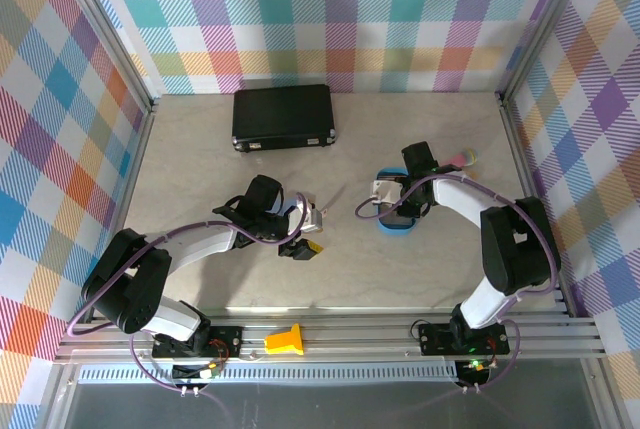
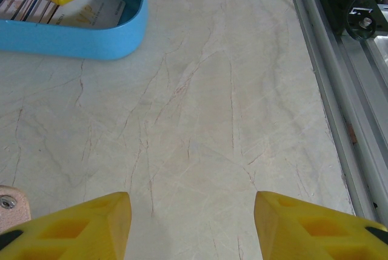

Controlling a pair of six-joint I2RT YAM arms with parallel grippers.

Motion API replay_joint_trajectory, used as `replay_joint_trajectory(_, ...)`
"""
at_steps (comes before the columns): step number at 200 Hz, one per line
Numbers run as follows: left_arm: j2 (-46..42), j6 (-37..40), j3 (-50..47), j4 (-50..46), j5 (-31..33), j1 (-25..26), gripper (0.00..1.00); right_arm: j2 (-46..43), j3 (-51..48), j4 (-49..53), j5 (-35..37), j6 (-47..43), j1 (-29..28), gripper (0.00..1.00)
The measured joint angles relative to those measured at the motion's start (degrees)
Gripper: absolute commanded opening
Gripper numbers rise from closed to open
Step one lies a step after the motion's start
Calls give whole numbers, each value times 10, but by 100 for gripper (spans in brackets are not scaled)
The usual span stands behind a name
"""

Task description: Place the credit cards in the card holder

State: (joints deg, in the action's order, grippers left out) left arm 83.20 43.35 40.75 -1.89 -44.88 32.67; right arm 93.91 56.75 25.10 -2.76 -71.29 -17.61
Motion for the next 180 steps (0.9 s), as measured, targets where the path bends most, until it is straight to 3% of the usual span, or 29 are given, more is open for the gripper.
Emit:
replay_joint_trajectory(35, 0, 0, 0, -2, 1, 5, 56, -11, -2, 15, -4, 1, 0, 1)
replay_joint_trajectory(65, 0, 3, 1, -10, 5, 7, 56, -35, -2, 34, -14, 6, 7, 59)
replay_joint_trajectory(81, 0, 7, 2, -11, 6, 7, 56, -48, -6, 34, -16, 2, 10, 72)
replay_joint_trajectory(118, 0, 13, 4, -12, 11, 10, 56, -34, -9, 42, -19, -16, 11, 77)
replay_joint_trajectory(156, 0, 15, 4, -12, 14, 12, 56, -1, 8, 45, -31, -24, 11, 75)
replay_joint_trajectory(180, 0, 16, 4, -13, 15, 12, 56, 20, 9, 45, -35, -30, 11, 68)
